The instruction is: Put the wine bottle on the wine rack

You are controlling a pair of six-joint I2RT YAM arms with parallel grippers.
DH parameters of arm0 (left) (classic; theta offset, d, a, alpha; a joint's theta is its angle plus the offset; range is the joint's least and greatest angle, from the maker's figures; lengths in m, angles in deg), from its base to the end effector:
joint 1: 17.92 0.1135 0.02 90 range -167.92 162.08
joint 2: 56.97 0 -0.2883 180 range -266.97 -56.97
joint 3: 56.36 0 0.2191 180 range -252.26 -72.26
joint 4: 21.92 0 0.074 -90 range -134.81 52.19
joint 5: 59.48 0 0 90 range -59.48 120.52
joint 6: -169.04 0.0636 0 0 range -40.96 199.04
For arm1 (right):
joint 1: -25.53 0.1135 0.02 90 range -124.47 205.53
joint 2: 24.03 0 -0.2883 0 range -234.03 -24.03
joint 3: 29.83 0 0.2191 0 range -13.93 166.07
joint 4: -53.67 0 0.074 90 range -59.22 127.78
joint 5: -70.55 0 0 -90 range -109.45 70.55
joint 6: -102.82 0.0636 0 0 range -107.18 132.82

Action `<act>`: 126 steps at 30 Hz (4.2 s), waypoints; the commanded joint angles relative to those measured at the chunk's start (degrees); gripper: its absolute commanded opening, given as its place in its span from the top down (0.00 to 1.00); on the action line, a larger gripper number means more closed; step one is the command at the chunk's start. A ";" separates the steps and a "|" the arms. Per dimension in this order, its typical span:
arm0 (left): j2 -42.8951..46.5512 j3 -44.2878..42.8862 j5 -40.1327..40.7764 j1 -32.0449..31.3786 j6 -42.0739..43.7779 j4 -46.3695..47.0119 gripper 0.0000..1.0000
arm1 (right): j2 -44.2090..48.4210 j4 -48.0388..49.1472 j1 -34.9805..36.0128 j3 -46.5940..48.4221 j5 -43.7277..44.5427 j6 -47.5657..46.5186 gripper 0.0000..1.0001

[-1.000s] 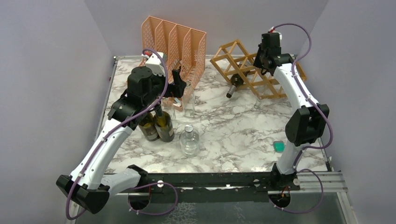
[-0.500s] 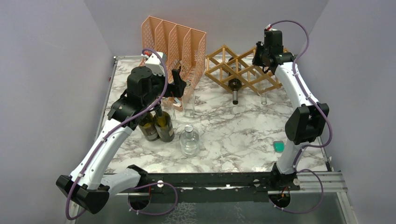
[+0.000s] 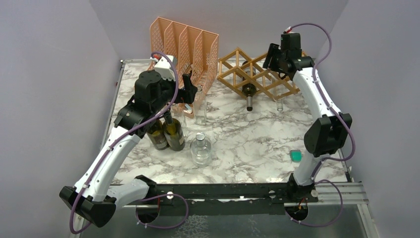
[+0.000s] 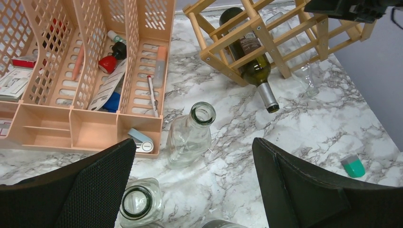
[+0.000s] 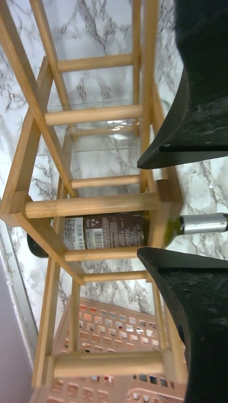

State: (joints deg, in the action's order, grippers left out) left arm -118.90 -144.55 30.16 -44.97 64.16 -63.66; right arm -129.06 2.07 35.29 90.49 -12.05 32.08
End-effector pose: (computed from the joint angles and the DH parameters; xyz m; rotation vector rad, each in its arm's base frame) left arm 0.1899 -0.0974 0.4281 0.2029 1.8615 -0.5151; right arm 0.4119 0.0625 0.3685 0.2540 2.1873 0.1413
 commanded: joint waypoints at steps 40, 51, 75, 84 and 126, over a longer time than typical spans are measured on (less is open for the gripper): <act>11.49 -0.84 1.87 0.33 6.41 1.53 0.01 | 7.51 20.90 37.43 -13.56 -1.29 -7.89 0.35; 11.13 -0.57 1.79 0.33 6.53 1.59 0.01 | 0.85 21.31 37.60 -8.90 -4.16 -11.26 0.46; 9.64 -1.44 -1.24 0.33 6.70 1.50 0.01 | -1.15 26.16 37.68 -11.98 -6.28 -18.11 0.45; 8.50 -1.86 -2.79 0.33 7.60 1.68 0.01 | 4.05 29.08 37.70 -15.13 -2.22 -18.69 0.89; -8.94 18.13 -5.96 -24.95 20.40 45.25 0.01 | 44.74 -0.48 37.69 -17.60 18.13 4.83 0.99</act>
State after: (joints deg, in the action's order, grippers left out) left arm -126.53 -126.56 14.84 -67.68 80.49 -25.19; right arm -85.78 -0.46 72.73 71.23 0.58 31.65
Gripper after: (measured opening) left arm 0.988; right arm 0.361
